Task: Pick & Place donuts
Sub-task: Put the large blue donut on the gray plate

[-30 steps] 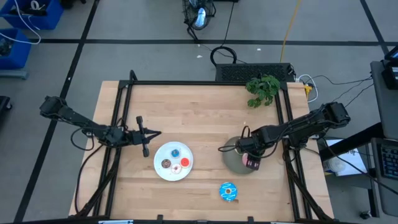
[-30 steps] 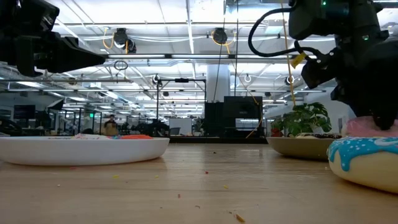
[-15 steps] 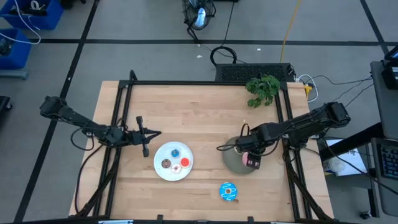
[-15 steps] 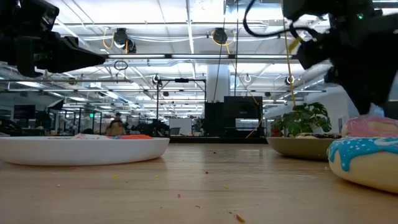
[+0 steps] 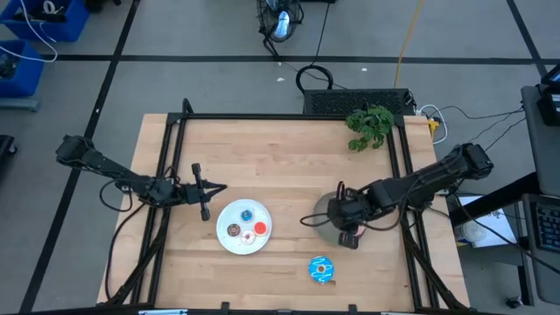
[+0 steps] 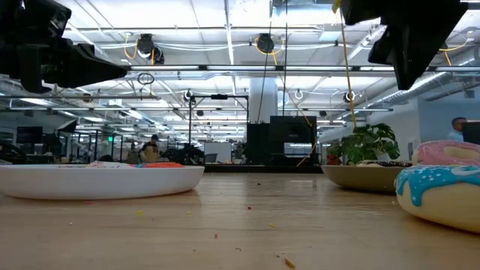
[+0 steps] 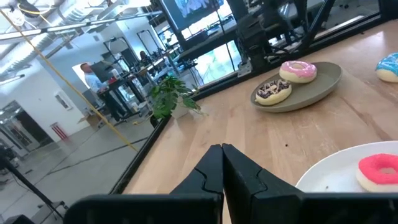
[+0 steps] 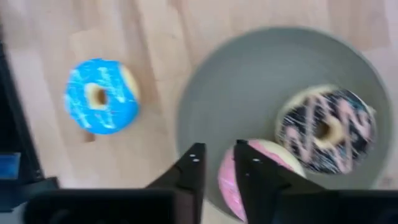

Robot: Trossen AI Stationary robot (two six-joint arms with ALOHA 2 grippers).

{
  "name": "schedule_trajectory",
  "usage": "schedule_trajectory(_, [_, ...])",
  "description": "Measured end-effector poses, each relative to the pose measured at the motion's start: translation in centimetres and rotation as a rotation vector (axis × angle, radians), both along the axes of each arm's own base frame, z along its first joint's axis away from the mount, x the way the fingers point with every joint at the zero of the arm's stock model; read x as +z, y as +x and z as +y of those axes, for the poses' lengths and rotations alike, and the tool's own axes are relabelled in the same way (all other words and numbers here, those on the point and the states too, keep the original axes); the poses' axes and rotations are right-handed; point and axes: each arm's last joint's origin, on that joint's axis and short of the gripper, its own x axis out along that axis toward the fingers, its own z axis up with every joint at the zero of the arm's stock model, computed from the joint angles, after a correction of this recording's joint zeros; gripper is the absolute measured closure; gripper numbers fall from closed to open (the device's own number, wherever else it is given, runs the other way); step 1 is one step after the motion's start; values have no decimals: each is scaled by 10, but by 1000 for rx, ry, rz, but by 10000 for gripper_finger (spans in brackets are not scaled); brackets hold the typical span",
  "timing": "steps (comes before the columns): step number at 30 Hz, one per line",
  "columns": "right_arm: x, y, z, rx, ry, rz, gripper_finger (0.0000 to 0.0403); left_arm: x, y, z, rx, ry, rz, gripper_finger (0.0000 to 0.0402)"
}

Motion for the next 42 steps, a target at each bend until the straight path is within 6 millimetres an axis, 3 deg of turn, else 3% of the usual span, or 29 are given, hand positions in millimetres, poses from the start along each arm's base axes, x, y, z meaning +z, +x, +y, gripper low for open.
schedule_trajectory(4, [2,1,9,45,16,-40,393,0,0,0,0,5,1,396])
schedule_trajectory(14, [45,4,35,89,-65,-13,402,0,0,0,1,-54,-12,396])
schedule_trajectory(18, [50,12,44,111,-126,47,402,0,0,0,1,-53,-12,396])
schedule_trajectory(27, [35,41,66,146,-49,57,402,-1,0,0,0,-44,-3,396])
schedule_trajectory(35, [3,69,91,181,-70,28,400,-1,0,0,0,-44,-1,396])
schedule_trajectory(38, [-12,80,101,231,-68,-5,382,-1,0,0,0,-44,-1,396])
schedule_trajectory(42, [-25,86,109,302,-76,-12,328,-1,0,0,0,-44,-2,396])
